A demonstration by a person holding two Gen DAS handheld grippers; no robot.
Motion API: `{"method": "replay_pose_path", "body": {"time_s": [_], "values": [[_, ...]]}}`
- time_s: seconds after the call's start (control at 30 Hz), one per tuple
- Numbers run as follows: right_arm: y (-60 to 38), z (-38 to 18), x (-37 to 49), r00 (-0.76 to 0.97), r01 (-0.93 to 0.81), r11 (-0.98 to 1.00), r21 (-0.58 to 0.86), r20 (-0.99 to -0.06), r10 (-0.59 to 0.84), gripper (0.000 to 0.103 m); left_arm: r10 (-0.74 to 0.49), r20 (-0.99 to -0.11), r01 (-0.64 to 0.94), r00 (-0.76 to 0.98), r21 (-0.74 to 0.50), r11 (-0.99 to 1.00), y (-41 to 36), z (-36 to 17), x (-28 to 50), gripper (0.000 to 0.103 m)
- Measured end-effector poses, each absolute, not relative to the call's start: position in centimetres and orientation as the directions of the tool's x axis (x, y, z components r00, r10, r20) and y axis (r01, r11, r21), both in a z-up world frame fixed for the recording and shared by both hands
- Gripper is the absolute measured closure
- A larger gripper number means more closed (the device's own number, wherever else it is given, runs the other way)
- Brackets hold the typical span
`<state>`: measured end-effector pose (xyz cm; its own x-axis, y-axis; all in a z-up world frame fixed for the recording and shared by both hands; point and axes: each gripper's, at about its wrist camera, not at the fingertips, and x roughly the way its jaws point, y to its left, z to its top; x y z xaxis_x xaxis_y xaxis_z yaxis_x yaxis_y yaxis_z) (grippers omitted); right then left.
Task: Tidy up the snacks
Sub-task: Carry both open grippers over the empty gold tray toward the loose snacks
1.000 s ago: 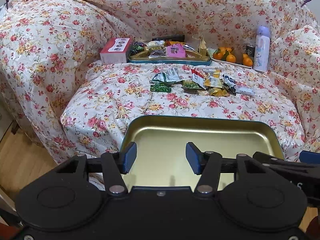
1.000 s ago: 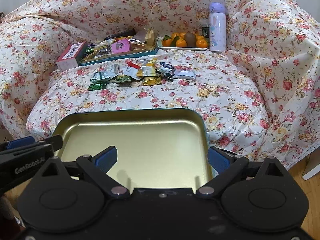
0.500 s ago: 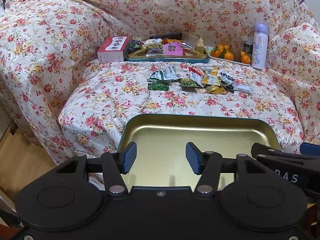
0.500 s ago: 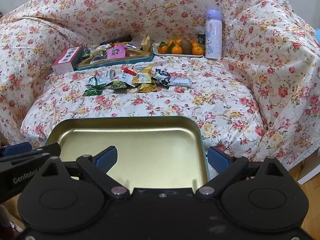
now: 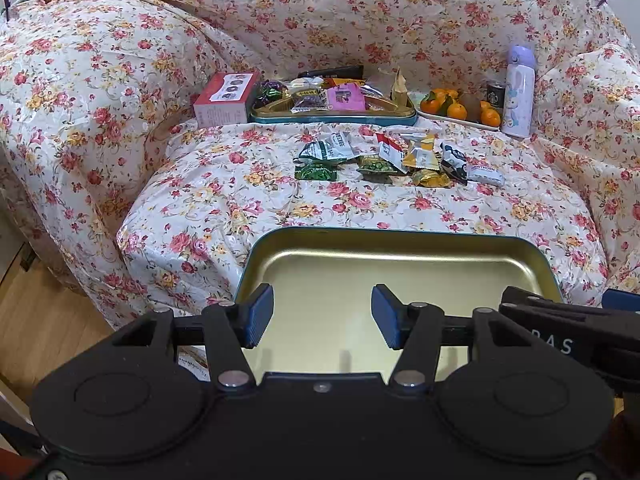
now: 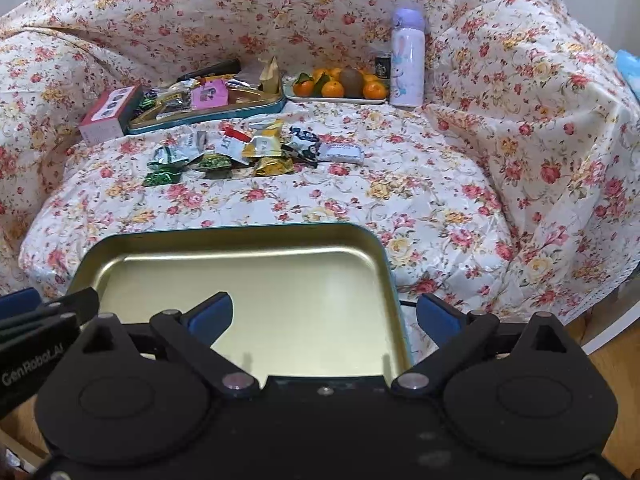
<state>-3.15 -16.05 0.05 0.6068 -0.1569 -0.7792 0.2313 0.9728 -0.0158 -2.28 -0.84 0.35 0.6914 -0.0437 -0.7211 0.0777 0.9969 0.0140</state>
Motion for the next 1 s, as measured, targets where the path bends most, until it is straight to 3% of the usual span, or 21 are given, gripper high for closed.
{"method": "replay_pose_path", "body": {"time_s": [0.47, 1.0], "values": [[-15.9, 0.3, -3.2, 0.648, 0.254, 0.966, -0.047, -0.733, -0.206, 0.004, -0.048, -0.714, 0.083, 0.699, 0.014, 0.996, -0.8, 0.6, -2.0, 0.043], [-15.8, -0.4, -2.2, 0.599, 0.22, 0.975, 0.007, -0.79, -0.129, 0.021, -0.039, -0.683, 0.107, 0.729, 0.058, 0.993, -1.2, 0.6, -1.4, 0.042]]}}
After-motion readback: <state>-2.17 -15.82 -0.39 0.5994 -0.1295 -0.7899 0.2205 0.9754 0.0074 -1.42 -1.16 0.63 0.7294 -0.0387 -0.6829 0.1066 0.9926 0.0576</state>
